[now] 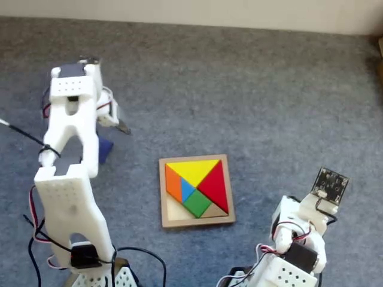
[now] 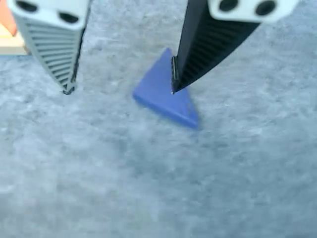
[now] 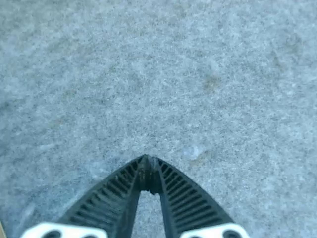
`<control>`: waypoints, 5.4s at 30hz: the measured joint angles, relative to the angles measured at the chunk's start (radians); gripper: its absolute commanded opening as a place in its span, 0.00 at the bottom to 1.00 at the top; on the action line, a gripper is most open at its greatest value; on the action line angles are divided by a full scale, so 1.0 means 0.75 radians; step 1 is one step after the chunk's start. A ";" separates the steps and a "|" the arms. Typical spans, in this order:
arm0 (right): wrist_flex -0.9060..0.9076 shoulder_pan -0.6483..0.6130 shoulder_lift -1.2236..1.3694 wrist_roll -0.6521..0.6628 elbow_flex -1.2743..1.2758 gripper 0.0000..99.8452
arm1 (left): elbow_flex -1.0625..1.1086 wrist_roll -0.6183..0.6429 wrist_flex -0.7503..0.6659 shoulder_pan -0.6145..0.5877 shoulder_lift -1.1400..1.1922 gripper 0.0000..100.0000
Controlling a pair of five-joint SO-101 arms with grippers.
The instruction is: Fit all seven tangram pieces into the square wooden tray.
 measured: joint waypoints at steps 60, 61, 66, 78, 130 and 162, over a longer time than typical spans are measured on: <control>0.000 0.000 0.000 0.000 0.000 0.01 | -0.043 -0.219 0.172 -0.311 0.186 0.29; 0.000 0.000 0.000 0.000 0.000 0.01 | -0.045 -0.219 0.160 -0.315 0.200 0.29; 0.000 0.000 0.000 0.000 0.000 0.01 | -0.047 -0.221 0.121 -0.317 0.266 0.29; 0.000 0.000 0.000 0.000 0.000 0.01 | -0.047 -0.225 0.121 -0.313 0.264 0.09; 0.000 0.000 0.000 0.000 0.000 0.01 | 1.189 -0.221 -0.225 0.360 -0.994 0.01; 0.000 0.000 0.000 0.000 0.000 0.01 | 1.201 0.268 -0.280 0.831 -1.054 0.01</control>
